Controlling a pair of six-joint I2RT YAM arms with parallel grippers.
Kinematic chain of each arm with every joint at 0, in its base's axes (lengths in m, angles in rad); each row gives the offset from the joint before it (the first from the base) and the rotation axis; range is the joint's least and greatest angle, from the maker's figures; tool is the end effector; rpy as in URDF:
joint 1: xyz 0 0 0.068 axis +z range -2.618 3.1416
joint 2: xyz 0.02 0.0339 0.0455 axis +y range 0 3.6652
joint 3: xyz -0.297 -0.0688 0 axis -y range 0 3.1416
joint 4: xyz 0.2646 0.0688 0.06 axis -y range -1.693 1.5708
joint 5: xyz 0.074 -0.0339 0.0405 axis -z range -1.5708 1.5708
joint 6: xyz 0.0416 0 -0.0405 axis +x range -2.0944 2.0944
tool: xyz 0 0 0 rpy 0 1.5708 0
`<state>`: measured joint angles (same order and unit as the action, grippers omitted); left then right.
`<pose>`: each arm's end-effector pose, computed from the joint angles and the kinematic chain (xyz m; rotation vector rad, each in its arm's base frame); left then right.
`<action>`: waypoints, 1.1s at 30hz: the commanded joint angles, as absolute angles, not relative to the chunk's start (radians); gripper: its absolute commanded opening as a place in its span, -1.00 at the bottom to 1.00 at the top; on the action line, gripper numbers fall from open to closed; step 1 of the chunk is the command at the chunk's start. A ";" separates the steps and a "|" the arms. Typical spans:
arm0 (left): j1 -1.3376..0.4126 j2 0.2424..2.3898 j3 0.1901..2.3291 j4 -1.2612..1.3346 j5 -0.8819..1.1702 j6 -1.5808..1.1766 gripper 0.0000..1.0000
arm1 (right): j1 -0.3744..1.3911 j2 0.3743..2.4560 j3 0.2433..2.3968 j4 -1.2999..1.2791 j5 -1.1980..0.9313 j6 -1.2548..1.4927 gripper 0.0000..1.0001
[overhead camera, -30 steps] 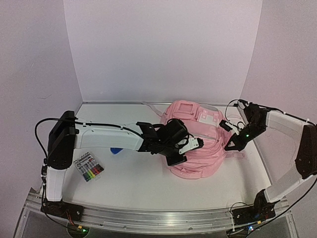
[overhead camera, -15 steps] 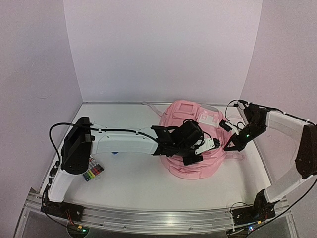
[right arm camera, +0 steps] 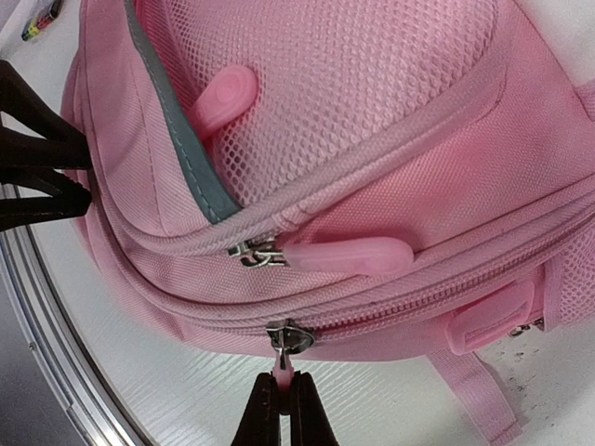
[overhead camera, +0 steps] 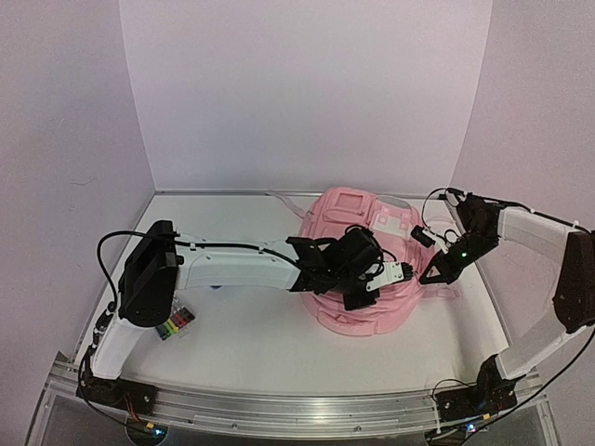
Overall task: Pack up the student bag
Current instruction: Zip the student bag at the center of the board.
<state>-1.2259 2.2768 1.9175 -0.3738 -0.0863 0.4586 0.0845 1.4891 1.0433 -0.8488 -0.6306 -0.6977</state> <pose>0.1952 -0.5327 0.2254 1.6999 1.5766 -0.2935 0.2866 0.0489 0.2460 -1.1034 2.3659 0.7016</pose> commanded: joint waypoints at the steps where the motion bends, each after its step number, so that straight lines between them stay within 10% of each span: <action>1: -1.245 2.263 1.954 -0.467 -0.029 0.499 -0.51 | 0.094 1.501 1.085 -0.877 -0.696 -0.688 -1.00; 17: -1.250 2.355 2.021 -0.400 -0.284 0.555 -0.27 | 0.095 1.480 1.071 -0.893 -0.708 -0.704 -1.00; 25: -1.249 2.346 2.015 -0.439 -0.327 0.577 -0.97 | 0.096 1.482 1.083 -0.902 -0.704 -0.717 -1.00; 33: -1.250 2.190 1.818 -0.477 -0.248 0.510 -1.00 | 0.052 1.548 1.176 -0.917 -0.622 -0.770 -1.00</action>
